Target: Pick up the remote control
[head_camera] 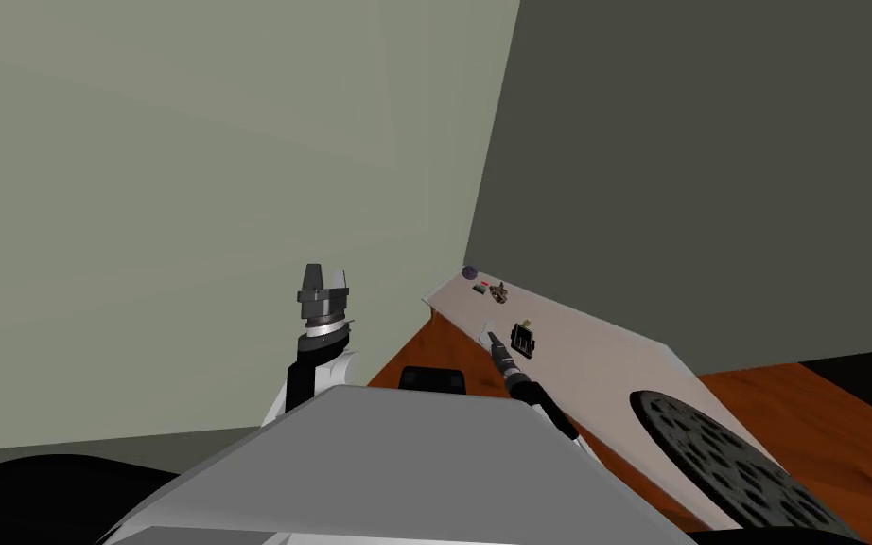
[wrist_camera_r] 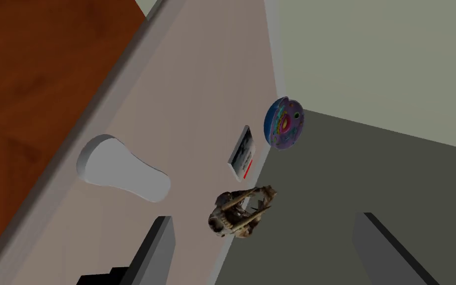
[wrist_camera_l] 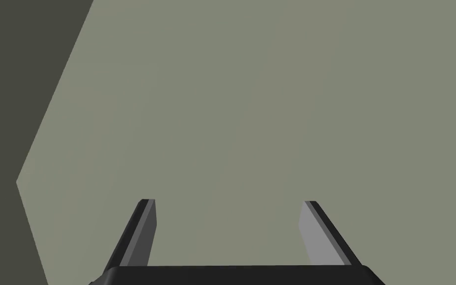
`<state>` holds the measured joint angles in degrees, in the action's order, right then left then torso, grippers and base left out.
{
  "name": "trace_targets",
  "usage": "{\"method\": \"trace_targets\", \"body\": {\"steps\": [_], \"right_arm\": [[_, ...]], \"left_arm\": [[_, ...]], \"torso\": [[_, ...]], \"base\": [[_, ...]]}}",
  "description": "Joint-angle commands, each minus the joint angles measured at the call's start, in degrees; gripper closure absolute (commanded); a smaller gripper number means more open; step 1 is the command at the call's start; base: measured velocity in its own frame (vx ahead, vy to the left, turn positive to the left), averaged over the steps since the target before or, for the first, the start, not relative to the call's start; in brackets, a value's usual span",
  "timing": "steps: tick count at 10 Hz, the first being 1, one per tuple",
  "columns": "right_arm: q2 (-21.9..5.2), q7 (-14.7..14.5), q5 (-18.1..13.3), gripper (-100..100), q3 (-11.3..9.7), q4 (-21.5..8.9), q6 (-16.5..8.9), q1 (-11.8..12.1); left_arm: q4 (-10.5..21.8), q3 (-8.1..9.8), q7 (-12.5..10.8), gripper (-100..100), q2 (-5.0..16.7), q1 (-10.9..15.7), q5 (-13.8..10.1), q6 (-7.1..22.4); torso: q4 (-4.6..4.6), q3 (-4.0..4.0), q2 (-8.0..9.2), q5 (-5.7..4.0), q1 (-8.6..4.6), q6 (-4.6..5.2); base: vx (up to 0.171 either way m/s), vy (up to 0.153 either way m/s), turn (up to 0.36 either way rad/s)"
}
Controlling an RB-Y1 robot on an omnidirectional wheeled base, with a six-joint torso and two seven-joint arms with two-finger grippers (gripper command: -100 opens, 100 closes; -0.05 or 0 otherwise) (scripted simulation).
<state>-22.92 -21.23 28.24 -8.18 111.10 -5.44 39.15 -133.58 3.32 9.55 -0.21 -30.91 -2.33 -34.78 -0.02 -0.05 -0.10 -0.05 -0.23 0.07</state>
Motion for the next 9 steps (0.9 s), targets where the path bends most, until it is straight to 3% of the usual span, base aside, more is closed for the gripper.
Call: {"method": "trace_targets", "body": {"steps": [1, 4, 5, 9], "right_arm": [[-1.08, -1.82, 1.95, -100, -0.15, -2.09, -2.08, 1.13], [-2.81, -4.41, 5.4, -100, -0.09, -6.3, -5.95, 1.66], [-2.81, -4.41, 5.4, -100, -0.09, -6.67, -5.95, 1.66], [-5.21, -7.73, 10.53, -100, 0.4, -14.06, -11.57, 1.85]], "left_arm": [[0.0, 0.0, 0.0, 0, 0.0, 0.0, 0.0, 0.0], [0.0, 0.0, 0.0, 0, 0.0, 0.0, 0.0, 0.0], [0.0, 0.0, 0.0, 0, 0.0, 0.01, 0.0, 0.0], [0.0, 0.01, 0.0, 0, 0.0, 0.0, 0.0, 0.0]], "torso": [[0.0, 0.0, 0.0, 0.0, 0.0, 0.0], [-0.01, -0.02, -0.04, 0.0, -0.03, 0.0], [-0.01, -0.03, -0.06, 0.0, -0.05, -0.05], [-0.02, -0.07, -0.11, -0.02, -0.08, 0.0]], "base": [[0.007, -0.021, 0.41], [0.014, -0.036, 0.402], [0.011, -0.033, 0.213], [0.02, -0.048, 0.393]]}}
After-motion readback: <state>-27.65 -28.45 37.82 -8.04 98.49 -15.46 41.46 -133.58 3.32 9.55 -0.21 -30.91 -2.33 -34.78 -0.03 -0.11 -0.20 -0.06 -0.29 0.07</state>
